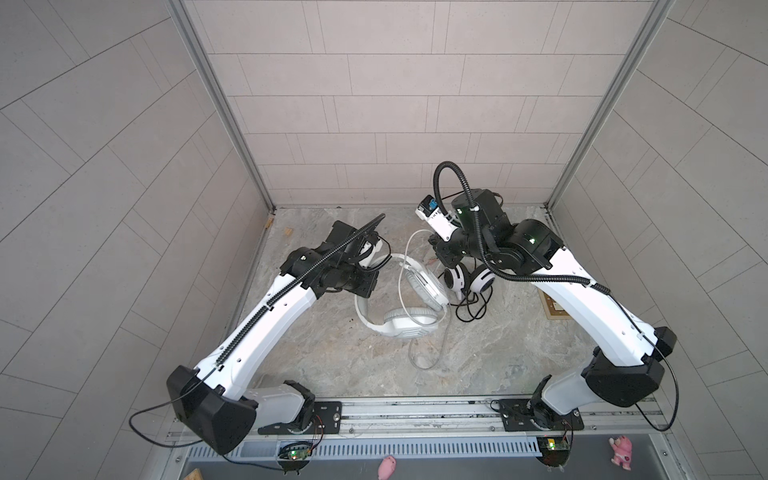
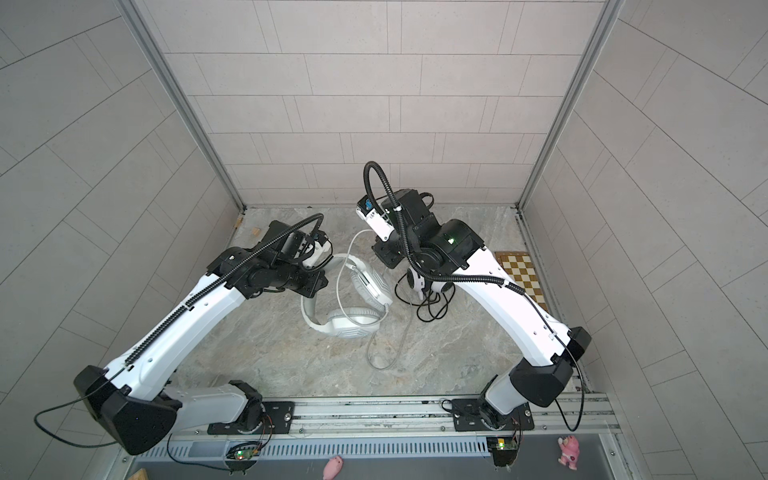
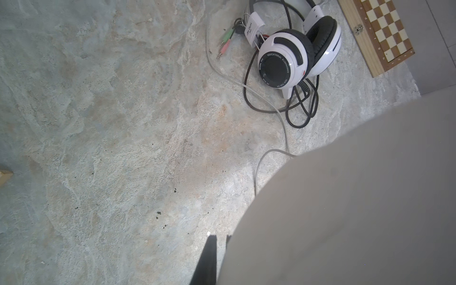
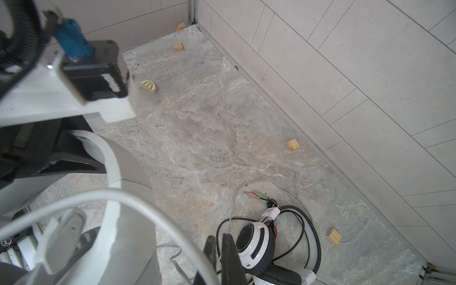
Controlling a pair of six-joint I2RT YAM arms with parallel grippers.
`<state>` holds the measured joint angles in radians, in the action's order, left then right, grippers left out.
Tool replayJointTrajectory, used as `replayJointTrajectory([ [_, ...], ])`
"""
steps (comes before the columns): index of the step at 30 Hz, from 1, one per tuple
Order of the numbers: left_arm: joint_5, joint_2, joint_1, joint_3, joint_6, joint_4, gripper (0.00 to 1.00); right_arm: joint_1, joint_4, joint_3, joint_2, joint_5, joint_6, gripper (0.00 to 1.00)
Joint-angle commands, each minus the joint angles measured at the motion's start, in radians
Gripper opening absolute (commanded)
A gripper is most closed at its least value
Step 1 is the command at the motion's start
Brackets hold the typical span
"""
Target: Wrap the headphones
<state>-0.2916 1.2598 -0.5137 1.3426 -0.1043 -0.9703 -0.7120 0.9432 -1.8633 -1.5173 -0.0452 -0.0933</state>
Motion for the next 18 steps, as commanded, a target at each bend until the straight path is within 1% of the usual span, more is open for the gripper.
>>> replayJointTrajectory([
  [1,-0.070,-0.067,-0.020,0.002,0.012,0.065,0.00,0.021,-0.022,0.008,-0.018,-0.036,0.010,0.00],
  [9,-0.058,-0.097,-0.121,0.018,0.036,0.078,0.00,0.027,-0.049,0.010,-0.073,-0.058,0.019,0.00],
  [18,-0.037,-0.164,-0.126,0.005,0.004,0.141,0.00,0.090,-0.109,0.091,-0.068,-0.058,0.044,0.00],
])
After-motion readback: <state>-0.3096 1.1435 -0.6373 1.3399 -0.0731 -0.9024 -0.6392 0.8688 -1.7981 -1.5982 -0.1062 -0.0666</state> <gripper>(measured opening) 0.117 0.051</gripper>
